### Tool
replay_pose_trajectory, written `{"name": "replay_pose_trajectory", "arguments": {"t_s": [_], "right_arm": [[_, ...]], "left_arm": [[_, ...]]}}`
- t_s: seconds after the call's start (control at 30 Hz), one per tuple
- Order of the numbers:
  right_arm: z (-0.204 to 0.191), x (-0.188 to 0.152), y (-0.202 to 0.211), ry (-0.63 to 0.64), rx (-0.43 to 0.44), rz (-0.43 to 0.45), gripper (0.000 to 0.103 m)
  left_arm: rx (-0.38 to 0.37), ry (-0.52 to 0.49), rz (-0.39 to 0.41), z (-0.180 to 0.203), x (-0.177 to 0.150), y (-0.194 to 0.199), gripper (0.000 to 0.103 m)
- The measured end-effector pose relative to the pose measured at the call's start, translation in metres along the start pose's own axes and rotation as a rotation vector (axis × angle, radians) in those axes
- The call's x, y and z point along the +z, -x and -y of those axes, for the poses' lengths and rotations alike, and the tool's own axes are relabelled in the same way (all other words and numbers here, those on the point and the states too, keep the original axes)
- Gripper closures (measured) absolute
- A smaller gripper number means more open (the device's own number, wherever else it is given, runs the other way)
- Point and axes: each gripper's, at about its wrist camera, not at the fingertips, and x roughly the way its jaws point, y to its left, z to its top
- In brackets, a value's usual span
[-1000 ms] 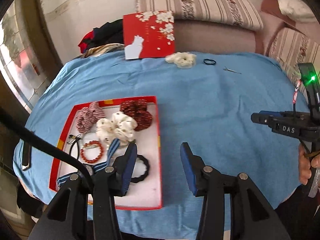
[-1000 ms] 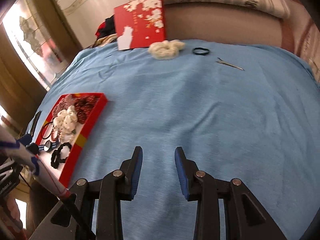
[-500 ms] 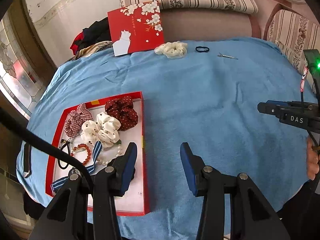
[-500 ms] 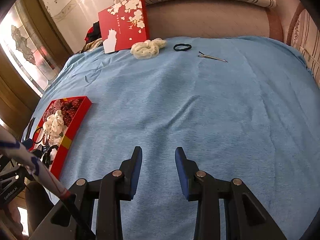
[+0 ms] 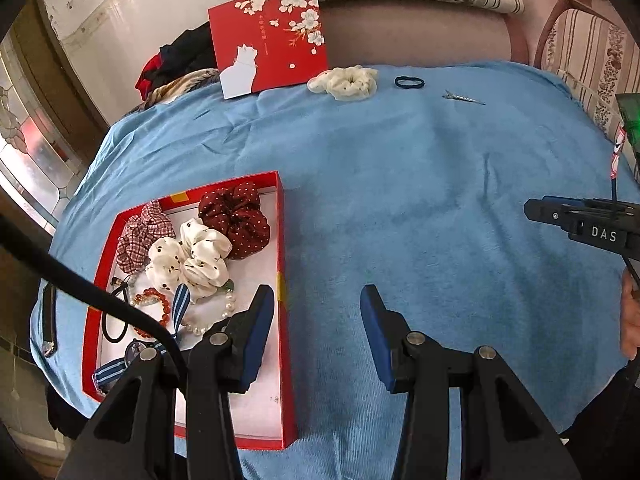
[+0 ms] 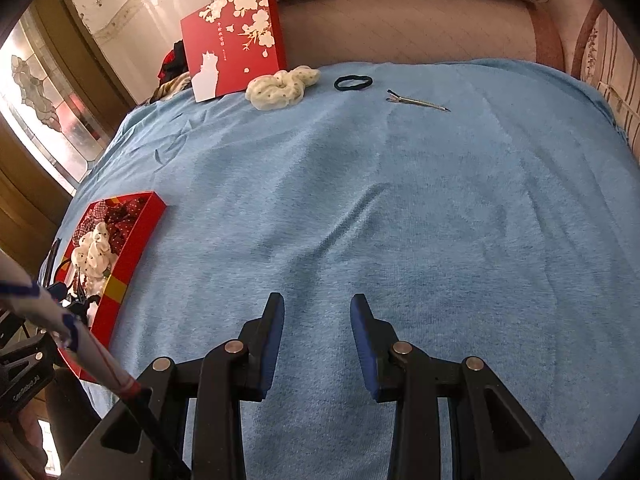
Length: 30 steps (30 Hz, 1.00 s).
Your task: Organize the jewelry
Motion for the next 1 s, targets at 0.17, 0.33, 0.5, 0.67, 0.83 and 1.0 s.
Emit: {"name": "replay_pose_trajectory", "arguments": {"t_s": [0.17, 0.33, 0.5, 0.67, 0.83, 1.0], "right_arm": [[0.004, 0.009, 0.003, 0.005, -0.025, 0.003, 0.066], [0.022, 0.026, 0.006, -0.015, -0.066, 0.012, 0.065], [0.044, 0.041, -0.002, -0.058, -0.102, 0.021, 0.064], [0.055, 0.040, -0.018, -0.113, -0.102, -0.006, 0.064], [0.020, 0.032, -0.024, -0.035, -0.074, -0.041, 0.064], [-0.047, 0.031, -0.019, 0.114, 0.013, -0.040, 0.064]], "left_arm": [[-0.010, 0.006, -0.008, 0.000, 0.012, -0.008, 0.059], [-0.059, 0.051, -0.020, -0.004, 0.029, -0.020, 0.055], [-0.107, 0.092, -0.036, -0.003, 0.043, -0.037, 0.055], [-0.125, 0.102, -0.029, 0.002, 0.038, -0.045, 0.055], [-0.138, 0.166, -0.018, -0.024, 0.020, -0.036, 0.055], [-0.076, 0.285, -0.022, -0.089, -0.012, -0.018, 0.055]]}}
